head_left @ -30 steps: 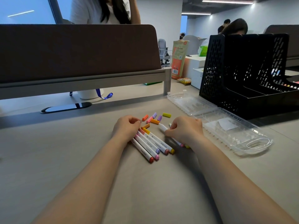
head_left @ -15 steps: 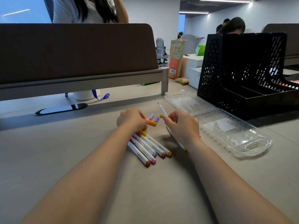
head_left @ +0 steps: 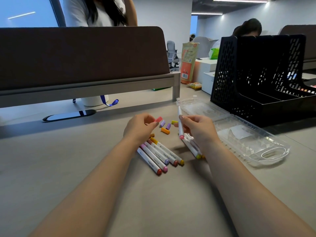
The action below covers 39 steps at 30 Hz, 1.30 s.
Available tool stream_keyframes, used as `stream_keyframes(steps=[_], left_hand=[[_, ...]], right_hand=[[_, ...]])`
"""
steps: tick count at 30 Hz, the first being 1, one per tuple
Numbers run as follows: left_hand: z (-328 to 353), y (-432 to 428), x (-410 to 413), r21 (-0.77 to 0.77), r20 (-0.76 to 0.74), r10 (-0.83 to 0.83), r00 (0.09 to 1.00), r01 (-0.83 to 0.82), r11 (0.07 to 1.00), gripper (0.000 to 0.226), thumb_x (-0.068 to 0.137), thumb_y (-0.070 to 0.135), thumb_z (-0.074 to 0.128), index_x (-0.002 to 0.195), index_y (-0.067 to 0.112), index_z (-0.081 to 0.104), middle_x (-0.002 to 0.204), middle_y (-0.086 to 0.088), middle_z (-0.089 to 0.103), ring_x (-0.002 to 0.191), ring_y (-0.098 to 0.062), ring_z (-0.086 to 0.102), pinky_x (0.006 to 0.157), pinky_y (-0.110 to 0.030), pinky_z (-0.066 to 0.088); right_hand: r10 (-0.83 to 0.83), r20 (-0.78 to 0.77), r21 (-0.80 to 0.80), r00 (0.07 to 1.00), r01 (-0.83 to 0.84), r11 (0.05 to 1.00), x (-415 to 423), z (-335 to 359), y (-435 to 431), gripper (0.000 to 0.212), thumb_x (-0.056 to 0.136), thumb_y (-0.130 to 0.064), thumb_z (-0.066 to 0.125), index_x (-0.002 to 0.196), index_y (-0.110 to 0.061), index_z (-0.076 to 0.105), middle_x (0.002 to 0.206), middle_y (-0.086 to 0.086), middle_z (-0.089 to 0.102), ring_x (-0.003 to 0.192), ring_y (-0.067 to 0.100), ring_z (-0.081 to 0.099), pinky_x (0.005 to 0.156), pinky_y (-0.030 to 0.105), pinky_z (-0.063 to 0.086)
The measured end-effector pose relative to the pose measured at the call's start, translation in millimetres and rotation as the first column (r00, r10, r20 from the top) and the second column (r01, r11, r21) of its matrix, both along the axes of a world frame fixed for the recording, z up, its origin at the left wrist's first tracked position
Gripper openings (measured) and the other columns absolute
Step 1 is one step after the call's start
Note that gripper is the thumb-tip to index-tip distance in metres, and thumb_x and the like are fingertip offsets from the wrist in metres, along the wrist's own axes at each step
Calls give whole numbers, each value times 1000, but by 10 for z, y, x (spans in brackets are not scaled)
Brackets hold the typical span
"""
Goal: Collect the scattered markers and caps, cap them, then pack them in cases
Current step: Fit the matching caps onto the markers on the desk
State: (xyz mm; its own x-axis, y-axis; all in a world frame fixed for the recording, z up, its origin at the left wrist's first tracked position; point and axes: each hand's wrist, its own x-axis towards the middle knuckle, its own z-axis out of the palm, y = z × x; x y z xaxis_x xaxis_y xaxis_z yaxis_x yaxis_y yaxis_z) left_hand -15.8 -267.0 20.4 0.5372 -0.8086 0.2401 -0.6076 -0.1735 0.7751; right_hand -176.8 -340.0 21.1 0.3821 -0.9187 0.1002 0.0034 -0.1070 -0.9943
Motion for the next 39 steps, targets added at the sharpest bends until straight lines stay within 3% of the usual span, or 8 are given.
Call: stream_keyframes(steps=[5,10,13,16,21,26,36,39], left_hand=[[-66,258,-53,-166,-200,-171,965,139,976,6,89,20,64,95,19,63,94,-1,69,90,-18,66,63,-14,52],[-115,266,-58,-247,-300,-189,935,115,962,14,91,19,60,104,15,64,93,3,68,81,0,66,60,-7,48],[-143,265,-81,-287,-281,-162,946,78,955,16,94,17,55,108,14,64,96,5,65,77,9,63,58,-4,46],[-142,263,-61,-323,-285,-84,955,-13,946,24,95,16,51,115,12,63,103,4,63,84,1,60,57,-4,47],[-171,248,20,-332,-281,4,960,-101,938,29,96,23,50,120,15,64,111,-1,67,101,-12,58,87,-21,48],[-178,251,43,-349,-309,29,951,-141,926,27,97,22,50,119,15,64,103,2,66,83,-3,56,77,-15,47],[-187,226,-12,-344,-235,2,972,-85,935,25,96,18,52,118,14,62,108,-1,65,98,-10,57,70,-8,49],[-183,220,-26,-355,-180,24,983,-87,931,15,95,16,54,108,14,61,102,-2,64,89,-7,59,63,-1,45]], right_hand=[[-4,10,7,1000,4,1000,-4,23,39,15,91,-25,63,90,-11,69,75,-1,71,50,-4,59,51,11,45],[7,37,10,999,-8,1000,-22,46,83,12,91,-21,63,86,-11,67,62,-8,68,45,-6,55,47,9,43],[47,28,-16,999,-46,999,-40,54,78,13,90,-24,64,95,-13,69,73,-6,71,62,-1,59,56,15,46],[81,-36,-60,996,-83,995,-38,54,76,6,88,-26,66,93,-23,70,90,1,71,80,9,58,67,23,43],[135,-115,-158,984,-153,975,-18,14,90,7,86,-23,68,92,-21,72,87,1,71,81,10,60,70,21,46],[152,-158,-190,976,-181,965,1,3,84,7,86,-21,69,92,-18,72,81,-2,68,73,6,57,59,11,46],[122,-219,-278,968,-182,943,38,-37,109,6,86,-20,69,92,-20,71,73,-10,64,63,-3,55,57,8,43],[39,-348,-389,937,-182,903,79,-55,140,9,88,-25,67,96,-21,69,80,-7,65,75,6,57,67,21,46]])
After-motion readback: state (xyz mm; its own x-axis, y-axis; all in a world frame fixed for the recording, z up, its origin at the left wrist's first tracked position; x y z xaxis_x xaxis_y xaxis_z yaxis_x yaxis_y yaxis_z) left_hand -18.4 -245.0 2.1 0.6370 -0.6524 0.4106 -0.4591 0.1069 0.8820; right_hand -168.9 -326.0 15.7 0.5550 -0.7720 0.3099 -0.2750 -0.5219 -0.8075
